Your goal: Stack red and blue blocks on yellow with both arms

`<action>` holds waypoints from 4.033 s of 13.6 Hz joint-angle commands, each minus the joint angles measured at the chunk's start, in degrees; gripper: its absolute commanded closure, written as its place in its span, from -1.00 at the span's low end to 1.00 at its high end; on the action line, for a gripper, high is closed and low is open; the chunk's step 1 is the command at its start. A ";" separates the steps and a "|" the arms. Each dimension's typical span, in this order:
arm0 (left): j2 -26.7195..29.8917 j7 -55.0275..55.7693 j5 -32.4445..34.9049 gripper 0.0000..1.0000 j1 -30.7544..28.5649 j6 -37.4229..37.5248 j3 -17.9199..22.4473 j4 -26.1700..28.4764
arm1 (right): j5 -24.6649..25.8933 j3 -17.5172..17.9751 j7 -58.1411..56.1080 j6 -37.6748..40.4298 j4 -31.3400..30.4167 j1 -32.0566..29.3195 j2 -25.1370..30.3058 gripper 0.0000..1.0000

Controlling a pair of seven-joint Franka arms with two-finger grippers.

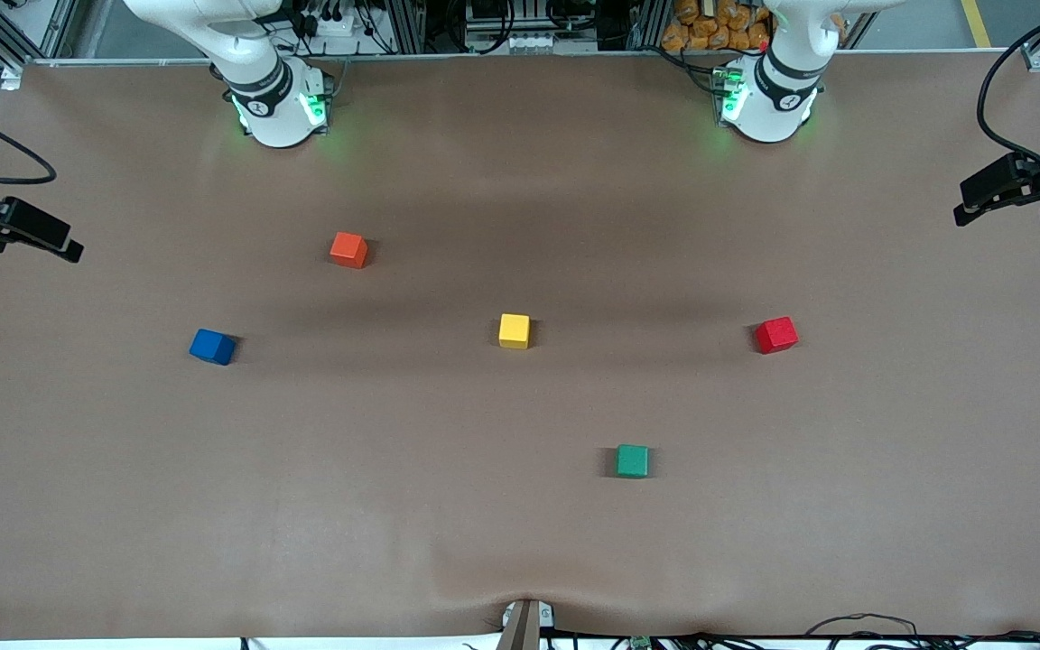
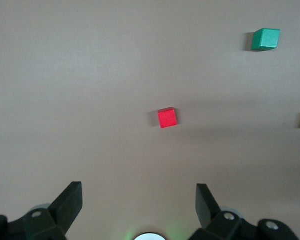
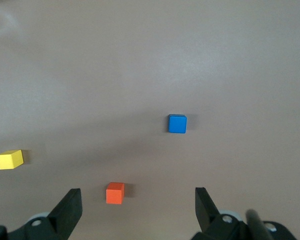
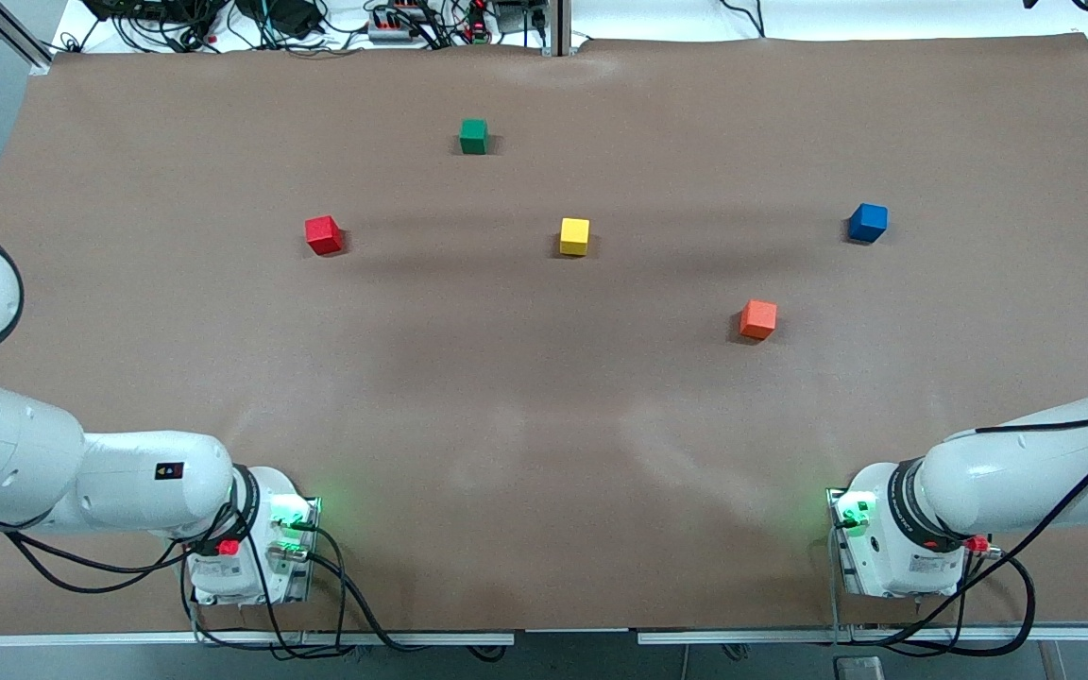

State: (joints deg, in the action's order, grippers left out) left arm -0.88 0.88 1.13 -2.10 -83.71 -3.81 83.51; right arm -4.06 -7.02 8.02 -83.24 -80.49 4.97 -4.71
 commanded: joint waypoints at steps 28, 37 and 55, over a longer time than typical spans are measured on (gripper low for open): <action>1.84 -1.14 -0.69 -1.00 -0.53 0.22 -0.41 -0.28 | -0.51 -0.27 0.24 0.80 -0.72 -0.67 0.32 -1.00; 1.40 -1.76 -0.69 -1.00 -0.53 -0.14 -0.23 -0.02 | -0.51 -0.36 0.24 0.89 -0.72 -1.02 0.23 -1.00; -5.72 13.69 -0.25 -1.00 2.80 -14.34 -2.16 15.69 | -0.51 -0.36 0.24 1.15 -0.72 -1.19 0.23 -1.00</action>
State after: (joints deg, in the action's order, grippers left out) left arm -7.82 10.92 1.05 -0.58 -93.17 -5.43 93.88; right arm -4.10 -7.67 8.17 -82.36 -80.95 4.46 -4.83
